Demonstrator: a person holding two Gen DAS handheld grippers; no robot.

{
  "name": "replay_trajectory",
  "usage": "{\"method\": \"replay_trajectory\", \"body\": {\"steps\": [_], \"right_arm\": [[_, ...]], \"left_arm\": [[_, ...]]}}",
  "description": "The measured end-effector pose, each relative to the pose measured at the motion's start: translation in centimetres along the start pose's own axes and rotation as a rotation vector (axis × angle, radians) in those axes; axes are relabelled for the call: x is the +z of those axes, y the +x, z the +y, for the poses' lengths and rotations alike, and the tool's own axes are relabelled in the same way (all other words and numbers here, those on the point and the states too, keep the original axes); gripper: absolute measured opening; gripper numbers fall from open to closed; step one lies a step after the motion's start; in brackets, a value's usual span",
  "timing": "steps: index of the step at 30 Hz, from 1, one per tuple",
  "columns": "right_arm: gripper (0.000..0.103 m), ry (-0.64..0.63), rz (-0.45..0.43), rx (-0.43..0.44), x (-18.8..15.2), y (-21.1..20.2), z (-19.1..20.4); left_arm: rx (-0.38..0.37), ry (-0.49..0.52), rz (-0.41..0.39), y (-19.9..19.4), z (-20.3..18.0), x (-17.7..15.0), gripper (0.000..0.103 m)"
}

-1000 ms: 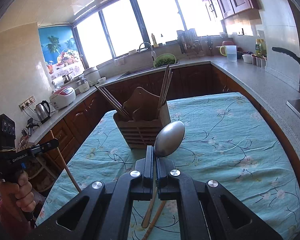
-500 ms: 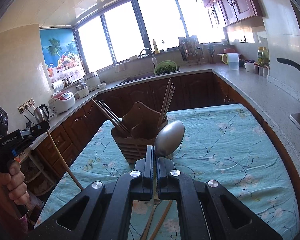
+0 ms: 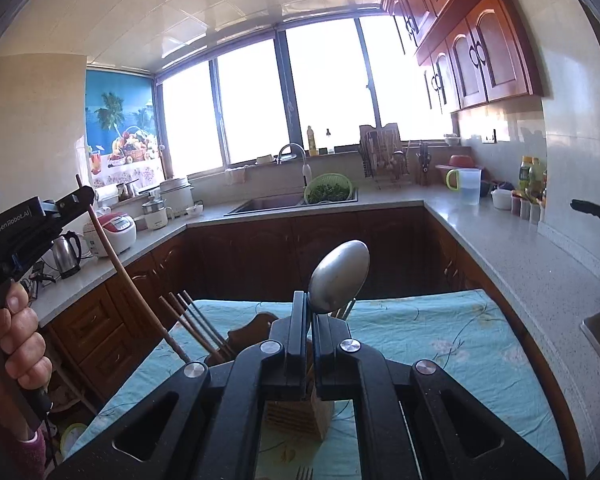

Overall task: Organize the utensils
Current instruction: 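Lower the chopstick and spoon into the holder and open both grippers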

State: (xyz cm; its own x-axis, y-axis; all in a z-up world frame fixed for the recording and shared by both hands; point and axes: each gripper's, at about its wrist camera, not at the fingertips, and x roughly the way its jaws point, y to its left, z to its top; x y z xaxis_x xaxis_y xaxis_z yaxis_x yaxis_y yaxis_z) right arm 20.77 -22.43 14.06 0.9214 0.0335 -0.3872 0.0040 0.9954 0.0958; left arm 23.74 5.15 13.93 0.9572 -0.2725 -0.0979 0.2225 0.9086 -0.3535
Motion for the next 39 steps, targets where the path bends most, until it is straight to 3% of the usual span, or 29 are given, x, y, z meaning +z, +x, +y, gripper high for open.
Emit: {"method": "replay_trajectory", "body": {"steps": [9,18,25,31,39], "right_arm": [[0.002,-0.040,0.028,-0.052,-1.6,4.2,0.1],[0.002,-0.017,0.146,-0.025,-4.6,8.1,-0.6],[0.002,0.010,0.251,0.026,-6.7,10.3,-1.1],[0.002,0.029,0.269,0.031,-7.0,10.8,-1.2],[0.004,0.048,0.278,0.045,-6.7,10.9,-1.6]], "left_arm": [[0.071,-0.073,-0.018,3.9,0.6,-7.8,0.003],[0.077,-0.062,0.110,6.8,0.3,-12.3,0.004],[0.050,-0.035,0.174,7.6,0.0,-12.8,0.005],[0.043,-0.029,0.187,7.2,3.0,-10.1,0.005],[0.054,-0.033,0.196,7.0,2.8,-10.2,0.005]]}}
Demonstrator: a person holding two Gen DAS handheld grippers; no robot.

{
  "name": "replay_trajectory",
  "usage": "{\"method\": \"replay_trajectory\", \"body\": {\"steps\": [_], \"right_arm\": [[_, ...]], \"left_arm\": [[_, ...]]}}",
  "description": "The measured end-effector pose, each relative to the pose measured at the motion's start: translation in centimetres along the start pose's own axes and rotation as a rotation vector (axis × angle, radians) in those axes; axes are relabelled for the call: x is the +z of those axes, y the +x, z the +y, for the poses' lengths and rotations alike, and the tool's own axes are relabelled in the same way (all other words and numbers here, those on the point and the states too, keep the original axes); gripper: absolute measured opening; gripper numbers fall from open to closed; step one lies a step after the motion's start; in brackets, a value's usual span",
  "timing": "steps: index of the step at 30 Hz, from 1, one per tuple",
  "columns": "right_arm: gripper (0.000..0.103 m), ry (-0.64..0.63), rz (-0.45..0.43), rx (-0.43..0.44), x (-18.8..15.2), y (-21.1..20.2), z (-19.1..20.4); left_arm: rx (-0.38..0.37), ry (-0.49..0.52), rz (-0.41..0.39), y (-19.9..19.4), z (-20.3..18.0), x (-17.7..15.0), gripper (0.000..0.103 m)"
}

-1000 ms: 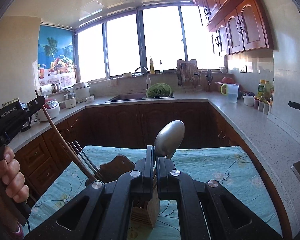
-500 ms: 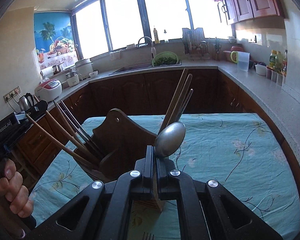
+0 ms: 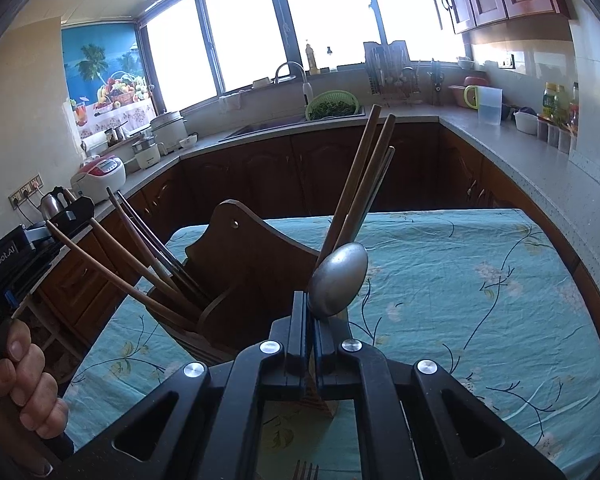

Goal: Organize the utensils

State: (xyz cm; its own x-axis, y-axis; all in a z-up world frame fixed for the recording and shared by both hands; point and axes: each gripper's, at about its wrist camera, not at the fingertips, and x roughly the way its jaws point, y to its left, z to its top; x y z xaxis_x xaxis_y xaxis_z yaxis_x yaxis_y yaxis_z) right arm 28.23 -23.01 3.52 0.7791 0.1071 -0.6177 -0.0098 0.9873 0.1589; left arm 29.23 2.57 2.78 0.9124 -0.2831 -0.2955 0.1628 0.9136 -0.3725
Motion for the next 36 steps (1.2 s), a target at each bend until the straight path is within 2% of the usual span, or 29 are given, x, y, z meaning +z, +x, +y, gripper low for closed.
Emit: {"method": "replay_trajectory", "body": {"steps": [2,5,7,8,9,11,15,19,27,36], "right_arm": [[0.008,0.003,-0.003,0.004,0.0,-0.2,0.0],[0.012,0.017,-0.011,0.012,0.1,-0.7,-0.3],[0.029,0.028,-0.023,0.015,0.0,-1.3,-0.5],[0.041,0.032,-0.032,0.016,0.0,-1.6,-0.7],[0.046,0.037,-0.042,0.017,-0.2,-2.0,-0.8],[0.046,0.053,-0.049,0.018,-0.5,-2.7,-1.2],[0.051,0.093,-0.063,0.026,-1.5,-4.2,-2.0],[0.056,0.128,-0.073,0.039,-3.1,-5.8,-2.5],[0.075,0.173,-0.099,0.062,-7.6,-9.7,-2.2],[0.080,0.159,-0.093,0.052,-12.7,-13.1,-0.4]], "left_arm": [[0.005,-0.002,0.008,0.0,0.0,0.1,0.006],[0.015,-0.014,0.015,-0.3,0.1,0.3,0.020],[0.015,-0.026,0.003,-1.0,0.3,0.4,0.029],[0.015,-0.031,-0.001,-1.3,0.3,0.4,0.030],[0.018,-0.034,-0.002,-1.7,0.4,0.4,0.037],[0.021,-0.042,-0.010,-2.5,0.6,0.1,0.045],[0.033,-0.062,-0.005,-4.4,1.1,-0.9,0.051],[0.064,-0.099,0.002,-6.8,1.8,-2.4,0.067],[0.103,-0.159,0.044,-12.2,2.3,-5.3,0.075],[0.156,-0.140,0.095,-18.0,1.4,-8.3,0.084]]}}
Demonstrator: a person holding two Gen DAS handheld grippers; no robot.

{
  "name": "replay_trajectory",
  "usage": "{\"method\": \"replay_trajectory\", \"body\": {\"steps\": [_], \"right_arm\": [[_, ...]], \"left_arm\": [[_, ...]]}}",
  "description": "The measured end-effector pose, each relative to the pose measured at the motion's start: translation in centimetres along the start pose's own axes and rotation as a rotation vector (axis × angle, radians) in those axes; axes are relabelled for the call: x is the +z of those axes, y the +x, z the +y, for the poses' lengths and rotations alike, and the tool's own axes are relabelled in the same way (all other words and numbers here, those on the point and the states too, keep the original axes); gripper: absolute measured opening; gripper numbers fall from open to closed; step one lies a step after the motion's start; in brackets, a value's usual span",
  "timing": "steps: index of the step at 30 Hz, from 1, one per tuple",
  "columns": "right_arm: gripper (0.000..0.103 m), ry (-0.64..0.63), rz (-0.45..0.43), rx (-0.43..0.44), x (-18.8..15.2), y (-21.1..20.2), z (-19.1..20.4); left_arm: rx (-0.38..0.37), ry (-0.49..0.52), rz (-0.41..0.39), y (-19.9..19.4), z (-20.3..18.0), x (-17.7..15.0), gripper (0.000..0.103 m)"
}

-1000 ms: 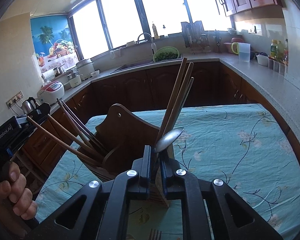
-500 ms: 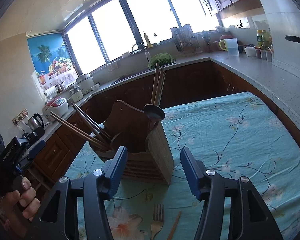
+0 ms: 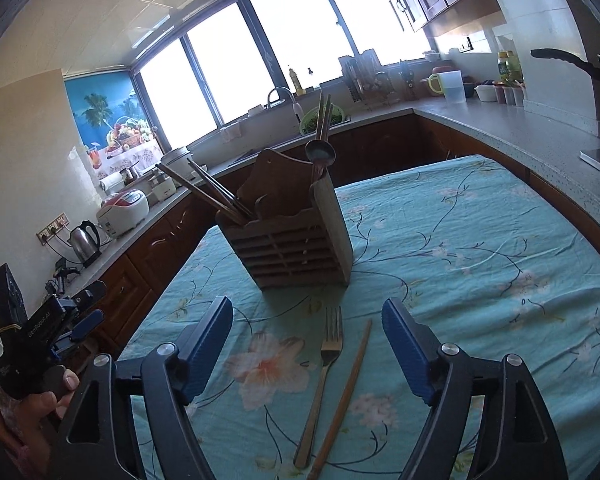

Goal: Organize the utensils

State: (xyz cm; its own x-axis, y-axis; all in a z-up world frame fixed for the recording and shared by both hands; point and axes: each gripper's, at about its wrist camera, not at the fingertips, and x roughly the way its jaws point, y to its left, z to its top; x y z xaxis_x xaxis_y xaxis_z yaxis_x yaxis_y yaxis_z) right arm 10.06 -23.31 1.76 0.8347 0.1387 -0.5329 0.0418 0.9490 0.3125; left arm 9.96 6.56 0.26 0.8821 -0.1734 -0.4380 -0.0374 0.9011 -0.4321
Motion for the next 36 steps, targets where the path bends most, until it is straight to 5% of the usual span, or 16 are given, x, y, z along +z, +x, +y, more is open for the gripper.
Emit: {"method": "replay_trajectory", "body": {"steps": [14,21,24,27,36], "right_arm": [[0.082,0.006,0.015,-0.041,-4.8,-2.9,0.1],[0.101,-0.121,-0.162,-0.096,-5.1,-6.6,2.2],[0.103,-0.205,-0.292,-0.117,-5.1,-9.1,3.8],[0.103,-0.264,-0.391,-0.131,-5.6,-11.0,4.8],[0.103,-0.243,-0.377,-0.140,-7.9,-11.4,4.0]], "left_arm": [[0.039,0.040,0.065,-5.2,-0.3,-3.1,0.085],[0.048,0.180,-0.023,-8.5,-2.5,-4.7,0.086],[0.066,0.254,-0.101,-10.5,-3.9,-5.6,0.101],[0.085,0.314,-0.177,-12.6,-5.0,-6.9,0.102],[0.108,0.393,-0.198,-14.8,-5.6,-10.9,0.102]]}}
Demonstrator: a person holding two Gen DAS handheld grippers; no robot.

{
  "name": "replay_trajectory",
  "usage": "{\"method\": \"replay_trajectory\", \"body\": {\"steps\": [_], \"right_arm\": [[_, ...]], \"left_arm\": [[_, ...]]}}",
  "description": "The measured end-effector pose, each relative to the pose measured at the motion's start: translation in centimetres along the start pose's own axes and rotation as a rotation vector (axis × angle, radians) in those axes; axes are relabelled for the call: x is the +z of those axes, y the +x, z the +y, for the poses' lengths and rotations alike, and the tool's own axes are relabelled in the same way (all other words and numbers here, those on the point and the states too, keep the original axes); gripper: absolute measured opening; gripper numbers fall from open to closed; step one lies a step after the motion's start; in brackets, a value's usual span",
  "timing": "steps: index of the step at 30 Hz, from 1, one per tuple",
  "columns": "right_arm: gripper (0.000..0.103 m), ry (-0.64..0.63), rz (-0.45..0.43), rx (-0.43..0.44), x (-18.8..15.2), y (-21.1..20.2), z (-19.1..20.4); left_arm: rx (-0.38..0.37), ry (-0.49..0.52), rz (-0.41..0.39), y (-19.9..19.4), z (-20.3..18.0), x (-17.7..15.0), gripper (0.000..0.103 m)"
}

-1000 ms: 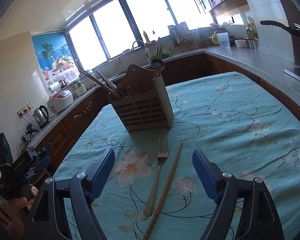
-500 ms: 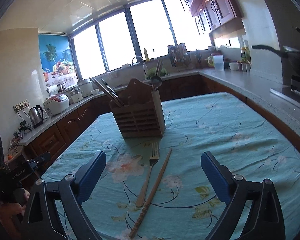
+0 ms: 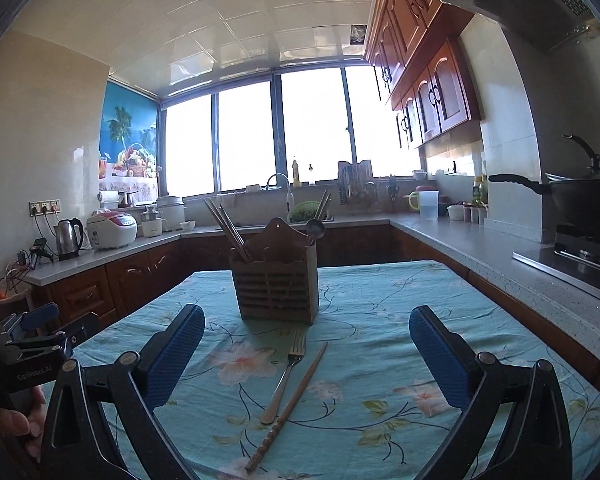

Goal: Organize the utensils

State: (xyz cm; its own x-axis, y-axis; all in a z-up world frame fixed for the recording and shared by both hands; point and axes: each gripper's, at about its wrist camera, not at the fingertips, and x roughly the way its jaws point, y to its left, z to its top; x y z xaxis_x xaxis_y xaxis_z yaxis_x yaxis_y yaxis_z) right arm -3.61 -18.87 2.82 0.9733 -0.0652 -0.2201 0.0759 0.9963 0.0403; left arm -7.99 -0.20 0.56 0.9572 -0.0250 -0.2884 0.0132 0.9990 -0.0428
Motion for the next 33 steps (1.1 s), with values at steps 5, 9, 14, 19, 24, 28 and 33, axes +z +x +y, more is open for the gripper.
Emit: {"method": "replay_trajectory", "body": {"steps": [5,9,14,19,24,28,33], "right_arm": [[0.103,-0.021,0.013,-0.022,-0.8,-0.1,0.0],[0.103,0.001,0.026,-0.030,-1.3,0.0,-0.7],[0.103,0.021,0.035,-0.048,-1.8,-0.1,-1.4],[0.103,0.024,0.039,-0.054,-1.9,-0.3,-1.7],[0.103,0.033,0.054,-0.051,-2.1,-0.2,-1.9],[0.103,0.036,0.058,-0.047,-2.2,-0.2,-1.9],[0.103,0.030,0.049,-0.037,-2.3,-0.6,-1.6]], "left_arm": [[0.003,0.015,0.032,0.9,-0.3,0.1,0.102],[0.017,0.025,0.039,0.9,-0.4,0.3,0.102],[0.028,0.031,0.052,1.4,-0.6,0.0,0.102],[0.038,0.016,0.066,1.7,-0.3,0.1,0.102],[0.047,0.005,0.096,2.1,-0.1,0.4,0.102],[0.051,0.005,0.091,2.1,-0.1,0.5,0.102],[0.051,-0.001,0.079,1.9,-0.1,0.4,0.102]]}}
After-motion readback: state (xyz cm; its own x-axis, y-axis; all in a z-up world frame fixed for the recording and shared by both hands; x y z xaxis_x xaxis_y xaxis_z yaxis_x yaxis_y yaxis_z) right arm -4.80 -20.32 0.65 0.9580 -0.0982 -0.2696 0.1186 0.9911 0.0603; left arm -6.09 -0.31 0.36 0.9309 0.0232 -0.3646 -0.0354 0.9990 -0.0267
